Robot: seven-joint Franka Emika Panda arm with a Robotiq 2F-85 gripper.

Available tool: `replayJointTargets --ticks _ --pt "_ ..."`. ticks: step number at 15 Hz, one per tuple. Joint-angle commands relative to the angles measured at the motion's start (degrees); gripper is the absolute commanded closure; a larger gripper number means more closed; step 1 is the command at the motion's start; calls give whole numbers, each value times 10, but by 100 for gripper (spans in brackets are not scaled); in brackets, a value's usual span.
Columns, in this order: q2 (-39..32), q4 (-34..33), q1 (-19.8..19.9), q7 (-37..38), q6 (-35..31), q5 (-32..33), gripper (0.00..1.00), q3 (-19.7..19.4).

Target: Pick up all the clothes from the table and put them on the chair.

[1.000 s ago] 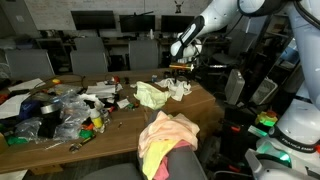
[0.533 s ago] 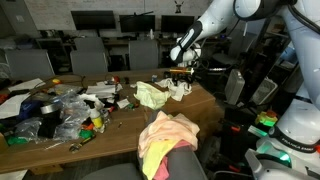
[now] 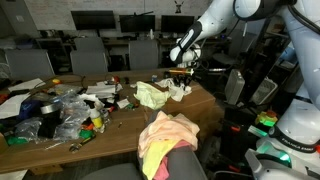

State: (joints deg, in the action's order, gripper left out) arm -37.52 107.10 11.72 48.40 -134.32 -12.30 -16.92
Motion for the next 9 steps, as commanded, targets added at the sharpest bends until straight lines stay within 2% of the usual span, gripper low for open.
replayJointTargets --ticks 1,3,9 --pt "49 38 14 -39 -3 -33 94 27" --pt "85 65 19 -68 -7 -57 100 39" --pt "253 178 14 -159 -8 -93 98 39"
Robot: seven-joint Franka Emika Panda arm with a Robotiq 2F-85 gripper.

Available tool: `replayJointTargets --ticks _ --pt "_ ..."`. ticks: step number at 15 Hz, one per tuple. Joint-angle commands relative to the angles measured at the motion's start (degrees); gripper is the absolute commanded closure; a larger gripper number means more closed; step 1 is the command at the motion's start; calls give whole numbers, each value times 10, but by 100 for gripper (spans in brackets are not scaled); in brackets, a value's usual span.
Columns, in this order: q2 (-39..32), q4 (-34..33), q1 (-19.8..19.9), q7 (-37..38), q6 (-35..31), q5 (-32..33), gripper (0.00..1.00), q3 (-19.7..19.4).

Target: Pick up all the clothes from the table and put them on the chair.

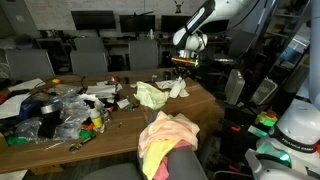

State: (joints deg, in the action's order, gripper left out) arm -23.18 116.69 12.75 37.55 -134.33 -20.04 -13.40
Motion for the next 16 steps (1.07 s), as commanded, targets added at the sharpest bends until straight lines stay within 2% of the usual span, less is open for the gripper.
replayJointTargets --ticks 1,10,16 --pt "143 103 0 -58 -3 -9 98 -1" --pt "371 232 7 -112 36 45 98 3" --pt "483 275 -3 -266 121 29 98 -6"
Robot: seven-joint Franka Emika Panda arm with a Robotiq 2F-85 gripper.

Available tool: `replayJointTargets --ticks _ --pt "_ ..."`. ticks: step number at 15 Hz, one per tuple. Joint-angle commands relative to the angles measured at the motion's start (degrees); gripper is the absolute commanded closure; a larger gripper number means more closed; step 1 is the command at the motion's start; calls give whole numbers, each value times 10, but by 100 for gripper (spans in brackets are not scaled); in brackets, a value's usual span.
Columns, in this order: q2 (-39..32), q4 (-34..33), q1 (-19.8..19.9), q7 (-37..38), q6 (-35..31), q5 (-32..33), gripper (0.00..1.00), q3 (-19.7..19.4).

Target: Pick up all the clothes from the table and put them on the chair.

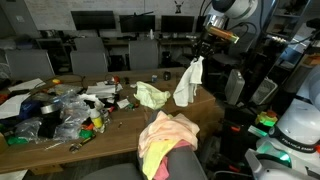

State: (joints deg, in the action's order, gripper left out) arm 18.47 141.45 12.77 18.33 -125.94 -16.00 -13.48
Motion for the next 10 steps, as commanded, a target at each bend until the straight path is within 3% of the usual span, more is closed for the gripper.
replayJointTargets --ticks 1,5,10 --pt "78 29 -5 -100 55 -15 98 -8" --pt "117 31 -11 -202 124 -7 98 -14" --pt "141 27 -25 -289 193 36 98 6"
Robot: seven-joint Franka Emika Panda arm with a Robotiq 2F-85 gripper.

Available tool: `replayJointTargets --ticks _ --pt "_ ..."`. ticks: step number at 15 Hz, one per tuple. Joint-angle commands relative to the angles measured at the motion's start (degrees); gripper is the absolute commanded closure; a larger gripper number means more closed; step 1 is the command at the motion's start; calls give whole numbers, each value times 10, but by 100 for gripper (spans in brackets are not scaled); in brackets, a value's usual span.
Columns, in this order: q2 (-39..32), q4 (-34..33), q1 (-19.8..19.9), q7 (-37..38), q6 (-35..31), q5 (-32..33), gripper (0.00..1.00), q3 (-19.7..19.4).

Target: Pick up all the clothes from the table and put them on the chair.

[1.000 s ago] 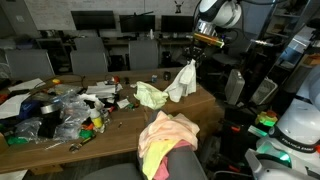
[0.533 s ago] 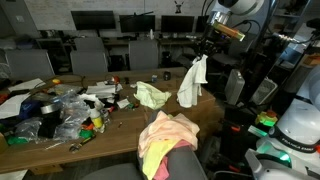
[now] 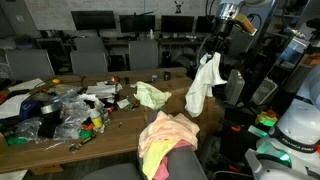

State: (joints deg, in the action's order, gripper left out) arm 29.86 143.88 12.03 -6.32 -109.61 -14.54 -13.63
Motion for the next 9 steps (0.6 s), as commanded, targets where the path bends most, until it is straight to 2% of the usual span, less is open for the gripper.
replayJointTargets --ticks 1,9 --pt "31 2 -23 -57 40 30 98 11" --pt "48 1 -102 -118 91 89 98 79"
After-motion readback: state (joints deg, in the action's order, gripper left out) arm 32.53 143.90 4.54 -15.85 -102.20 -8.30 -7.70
